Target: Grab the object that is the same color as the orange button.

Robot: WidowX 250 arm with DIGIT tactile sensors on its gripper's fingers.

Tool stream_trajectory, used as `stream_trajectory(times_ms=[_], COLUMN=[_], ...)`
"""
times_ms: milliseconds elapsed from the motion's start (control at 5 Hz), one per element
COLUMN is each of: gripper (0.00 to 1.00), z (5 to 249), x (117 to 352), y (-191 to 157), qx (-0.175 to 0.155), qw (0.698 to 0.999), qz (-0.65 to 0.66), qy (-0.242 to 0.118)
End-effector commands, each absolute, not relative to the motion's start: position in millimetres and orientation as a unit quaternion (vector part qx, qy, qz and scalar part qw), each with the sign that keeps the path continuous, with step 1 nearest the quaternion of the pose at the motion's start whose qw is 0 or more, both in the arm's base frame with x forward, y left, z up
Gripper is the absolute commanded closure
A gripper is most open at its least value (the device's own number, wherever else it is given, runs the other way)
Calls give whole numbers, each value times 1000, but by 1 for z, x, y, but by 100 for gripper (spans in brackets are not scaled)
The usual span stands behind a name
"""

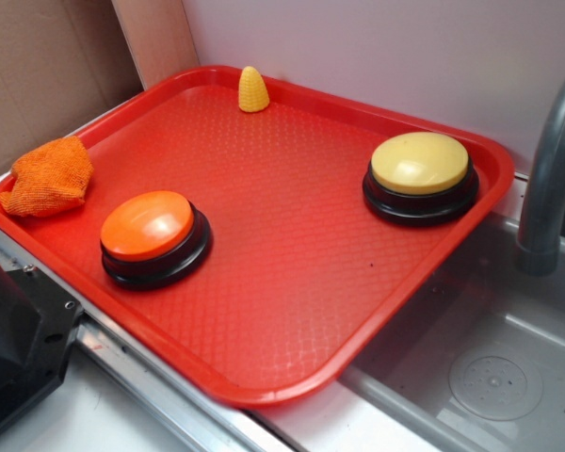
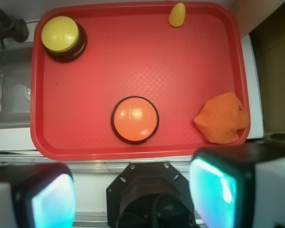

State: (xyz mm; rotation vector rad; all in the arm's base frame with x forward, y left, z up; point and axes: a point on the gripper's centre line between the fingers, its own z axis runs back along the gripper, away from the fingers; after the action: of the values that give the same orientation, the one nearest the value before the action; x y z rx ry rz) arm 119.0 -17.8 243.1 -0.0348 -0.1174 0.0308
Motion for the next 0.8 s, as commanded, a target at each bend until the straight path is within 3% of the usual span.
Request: stream_trajectory(times_ms=[0, 200, 400, 600], gripper=[0, 0, 0, 0], z=[243, 199, 162, 142], x=[119, 140, 138, 127], y=[-18, 32, 86, 128], qx=[-17, -33, -20, -7], qw=[998, 992, 976, 956], qz=[15, 117, 219, 292], qy=[-59, -16, -1, -12])
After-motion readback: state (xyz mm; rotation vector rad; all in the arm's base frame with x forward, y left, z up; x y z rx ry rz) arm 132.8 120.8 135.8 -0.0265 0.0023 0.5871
